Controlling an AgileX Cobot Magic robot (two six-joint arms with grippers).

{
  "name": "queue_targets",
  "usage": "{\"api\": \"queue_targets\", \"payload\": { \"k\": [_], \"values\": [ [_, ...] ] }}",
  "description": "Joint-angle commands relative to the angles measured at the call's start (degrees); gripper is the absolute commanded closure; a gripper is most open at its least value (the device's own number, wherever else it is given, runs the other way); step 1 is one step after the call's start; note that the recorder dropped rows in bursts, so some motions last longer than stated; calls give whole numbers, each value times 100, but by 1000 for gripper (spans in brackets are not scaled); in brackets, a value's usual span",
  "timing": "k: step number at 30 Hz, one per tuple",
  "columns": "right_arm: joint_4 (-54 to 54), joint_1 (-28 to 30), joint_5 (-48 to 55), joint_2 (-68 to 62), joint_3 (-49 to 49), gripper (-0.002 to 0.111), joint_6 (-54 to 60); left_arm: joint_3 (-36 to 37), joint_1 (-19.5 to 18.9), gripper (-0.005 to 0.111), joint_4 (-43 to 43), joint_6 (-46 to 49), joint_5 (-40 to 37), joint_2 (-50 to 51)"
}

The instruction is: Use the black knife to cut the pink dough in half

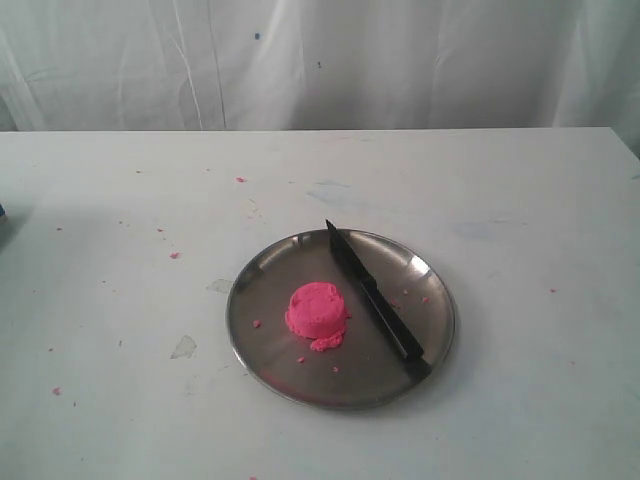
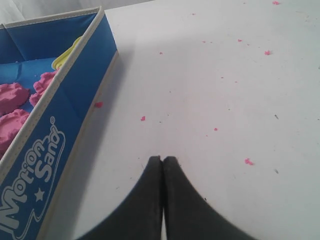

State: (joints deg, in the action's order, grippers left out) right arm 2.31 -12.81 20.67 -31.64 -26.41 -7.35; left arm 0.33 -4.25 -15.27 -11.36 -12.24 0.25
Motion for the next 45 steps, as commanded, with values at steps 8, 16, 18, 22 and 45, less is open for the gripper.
{"api": "queue_targets", "payload": {
  "k": [8,16,18,22,45],
  "values": [
    [-1587,-1208,1729,-2741,-1369,108,2059,-33,25,107,2,-2,19,-25],
    [-587,-1829,2113,-4075,-2534,108,1964,-33,25,107,2,-2,19,-25],
    [-349,-1991,2061,-4484,-2700,108,1911,-33,25,107,2,-2,19,-25],
    [-231,-2097,1485,-5276,-3001,108,1857,-33,25,107,2,-2,19,-25],
    [-17,-1804,825,-6866,-3235,69,957,-33,25,107,2,-2,19,-25]
  ]
}}
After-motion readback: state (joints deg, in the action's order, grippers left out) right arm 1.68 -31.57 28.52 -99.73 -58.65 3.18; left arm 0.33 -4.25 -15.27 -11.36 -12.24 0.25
